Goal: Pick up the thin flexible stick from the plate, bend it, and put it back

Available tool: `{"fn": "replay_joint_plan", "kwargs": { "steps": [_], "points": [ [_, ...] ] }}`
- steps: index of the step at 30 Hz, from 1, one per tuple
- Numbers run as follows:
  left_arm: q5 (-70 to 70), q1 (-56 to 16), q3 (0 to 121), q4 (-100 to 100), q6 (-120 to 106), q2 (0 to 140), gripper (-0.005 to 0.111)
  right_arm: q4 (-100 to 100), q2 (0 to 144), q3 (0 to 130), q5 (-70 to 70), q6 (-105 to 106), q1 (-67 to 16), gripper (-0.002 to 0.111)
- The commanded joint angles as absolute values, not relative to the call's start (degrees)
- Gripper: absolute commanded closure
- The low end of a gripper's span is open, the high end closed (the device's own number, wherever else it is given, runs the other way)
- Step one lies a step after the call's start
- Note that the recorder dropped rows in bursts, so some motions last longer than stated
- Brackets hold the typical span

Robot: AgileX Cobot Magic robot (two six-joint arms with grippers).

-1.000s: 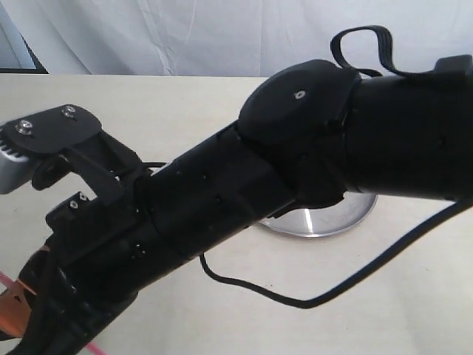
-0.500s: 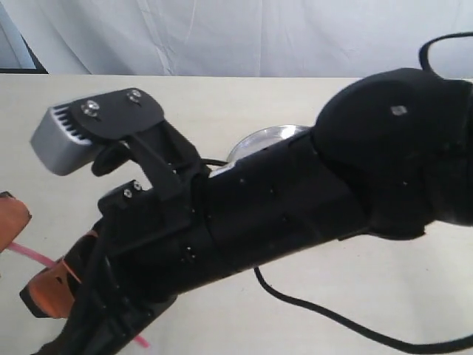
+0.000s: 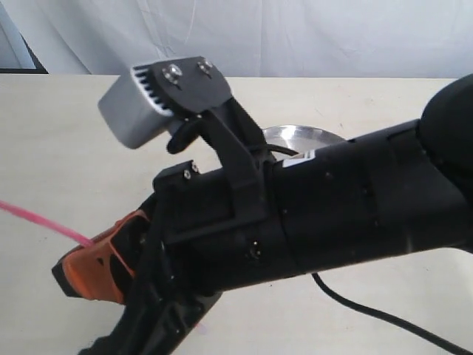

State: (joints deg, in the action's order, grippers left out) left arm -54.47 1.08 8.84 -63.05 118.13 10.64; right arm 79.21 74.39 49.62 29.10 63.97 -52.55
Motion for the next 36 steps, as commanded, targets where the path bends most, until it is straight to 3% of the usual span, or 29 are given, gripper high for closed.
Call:
{"fn": "replay_joint_plan", "kwargs": {
  "steps": [1,5,14,23,32,36],
  "points": [
    [-52.5,1.0,12.8,-58.3,114.3,10.7,0.077,78.0,74.0,49.0,27.7,63.4,-52.0,0.109],
    [-52.4,1.0,13.5,-58.6,113.3,10.7,0.066,78.0,74.0,49.0,27.7,63.4,-52.0,0.109],
    [-50.4,1.0,13.5,-63.8,107.3,10.7,0.066,78.5,74.0,49.0,24.8,63.4,-52.0,0.109],
    [-29.3,1.0,13.5,-73.5,99.0,10.8,0.067,79.3,72.9,49.0,16.9,63.2,-52.0,0.109],
    [-43.9,1.0,13.5,-71.6,106.5,15.0,0.085,79.6,71.9,49.0,15.9,63.2,-52.0,0.109],
    [-47.3,1.0,13.5,-72.0,106.8,15.8,0.082,79.6,72.1,49.0,16.1,63.2,-52.0,0.109]
  ]
}}
